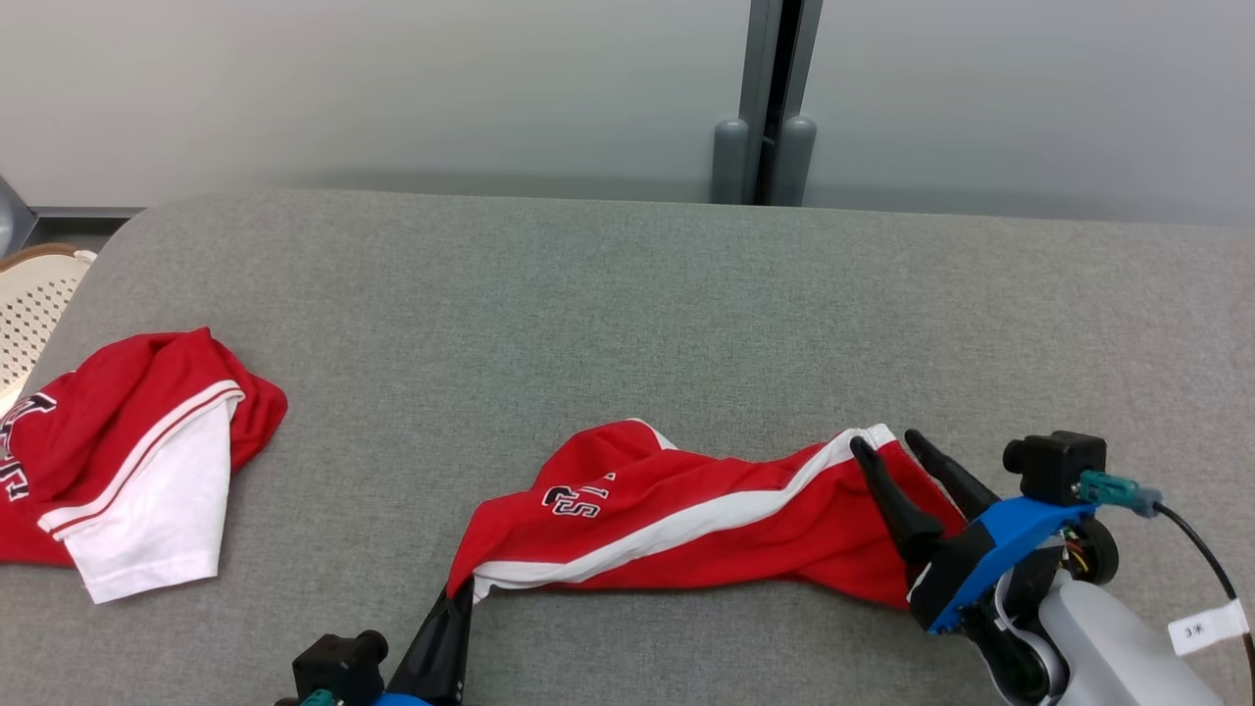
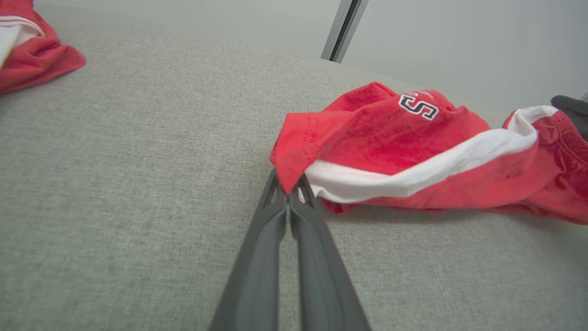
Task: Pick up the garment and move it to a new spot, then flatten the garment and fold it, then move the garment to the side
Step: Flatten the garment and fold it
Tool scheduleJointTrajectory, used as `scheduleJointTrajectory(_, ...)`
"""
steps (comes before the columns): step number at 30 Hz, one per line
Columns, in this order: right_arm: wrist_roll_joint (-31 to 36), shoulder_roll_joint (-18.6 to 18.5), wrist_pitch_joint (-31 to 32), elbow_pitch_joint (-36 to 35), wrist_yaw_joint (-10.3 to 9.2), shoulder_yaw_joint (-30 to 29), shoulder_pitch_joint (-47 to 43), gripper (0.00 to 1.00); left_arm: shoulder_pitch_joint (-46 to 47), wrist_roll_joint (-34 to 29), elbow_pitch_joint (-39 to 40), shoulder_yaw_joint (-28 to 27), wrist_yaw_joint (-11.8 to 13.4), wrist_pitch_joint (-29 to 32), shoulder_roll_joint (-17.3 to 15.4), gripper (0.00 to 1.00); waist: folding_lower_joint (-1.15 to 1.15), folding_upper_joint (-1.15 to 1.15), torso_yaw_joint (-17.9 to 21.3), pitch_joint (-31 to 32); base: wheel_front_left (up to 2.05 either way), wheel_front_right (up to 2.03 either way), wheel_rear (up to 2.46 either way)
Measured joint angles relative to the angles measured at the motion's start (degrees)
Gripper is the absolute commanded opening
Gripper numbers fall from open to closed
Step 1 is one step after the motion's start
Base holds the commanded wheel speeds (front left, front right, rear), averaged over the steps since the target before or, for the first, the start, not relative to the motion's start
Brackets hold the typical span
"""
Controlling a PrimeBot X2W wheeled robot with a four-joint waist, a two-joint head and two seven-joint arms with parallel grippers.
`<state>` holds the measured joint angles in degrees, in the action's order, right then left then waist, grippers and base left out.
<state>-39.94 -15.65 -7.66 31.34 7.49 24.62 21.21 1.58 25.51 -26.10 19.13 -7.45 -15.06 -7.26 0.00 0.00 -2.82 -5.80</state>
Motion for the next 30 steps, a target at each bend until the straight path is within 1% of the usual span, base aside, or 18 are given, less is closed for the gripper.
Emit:
scheduleJointTrajectory(3,-2.75,-1.62,3.79,0.33,0.00,2.69,0.87,1.00,-0.01,-0.30,-0.27,0.13,0.00,0.00,0.08,0.00,0.00,0.00,-0.12,0.18,0.00,0.00,0.00)
scheduleJointTrajectory(6,-5.84,-2.87,6.30,-0.83,0.00,5.28,1.18,1.00,-0.02,-0.33,-0.55,0.34,0.00,0.00,0.14,0.00,0.00,0.00,-0.24,0.10,0.00,0.00,0.00)
scheduleJointTrajectory(12,-10.11,-5.02,7.87,-2.94,0.00,8.56,2.42,1.00,-0.03,-0.33,-0.87,0.49,0.00,0.00,0.15,0.00,0.00,0.00,-0.38,-0.34,0.00,0.00,0.00)
scheduleJointTrajectory(16,-12.83,-5.16,8.33,-2.43,0.00,8.95,4.14,1.00,-0.02,-0.33,-0.99,0.75,0.00,0.00,0.16,0.00,0.00,0.00,-0.49,-0.81,0.00,0.00,0.00)
scheduleJointTrajectory(17,-13.25,-5.19,8.68,-2.07,0.00,9.16,4.52,0.96,-0.01,-0.33,-1.02,0.83,0.00,0.00,0.16,0.00,0.00,0.00,-0.56,-0.92,0.00,0.00,0.00)
scheduleJointTrajectory(18,-13.58,-5.15,8.69,-1.75,0.00,9.32,4.72,0.89,0.01,-0.33,-1.08,0.97,0.00,0.00,0.19,0.00,0.00,0.00,-0.65,-1.03,0.00,0.00,0.00)
scheduleJointTrajectory(19,-14.15,-5.12,8.69,-1.32,0.00,9.48,5.02,0.44,0.03,-0.29,-1.14,1.12,0.00,0.00,0.21,0.00,0.00,0.00,-0.75,-1.15,0.00,0.00,0.00)
scheduleJointTrajectory(21,-14.52,-5.12,8.49,-0.83,0.00,9.81,5.56,0.05,0.18,-0.26,-1.25,1.33,0.00,0.00,0.25,0.00,0.00,0.00,-0.98,-1.36,0.00,0.00,0.00)
scheduleJointTrajectory(22,-14.82,-5.10,7.97,-0.74,0.00,9.84,5.73,0.00,0.36,-0.21,-1.26,1.37,0.00,0.00,0.27,0.00,0.00,0.00,-1.08,-1.46,0.00,0.00,0.00)
scheduleJointTrajectory(27,-15.10,-5.32,5.31,0.18,0.00,10.32,6.44,0.00,0.85,0.01,-0.85,0.92,0.00,0.00,0.34,0.00,0.00,0.00,-1.21,-1.74,0.00,0.00,0.00)
scheduleJointTrajectory(30,-15.07,-5.80,2.18,-0.30,0.00,10.23,7.06,0.00,1.88,0.15,1.13,0.56,0.00,0.01,0.12,0.00,0.00,0.00,-1.03,-1.51,0.00,0.00,0.00)
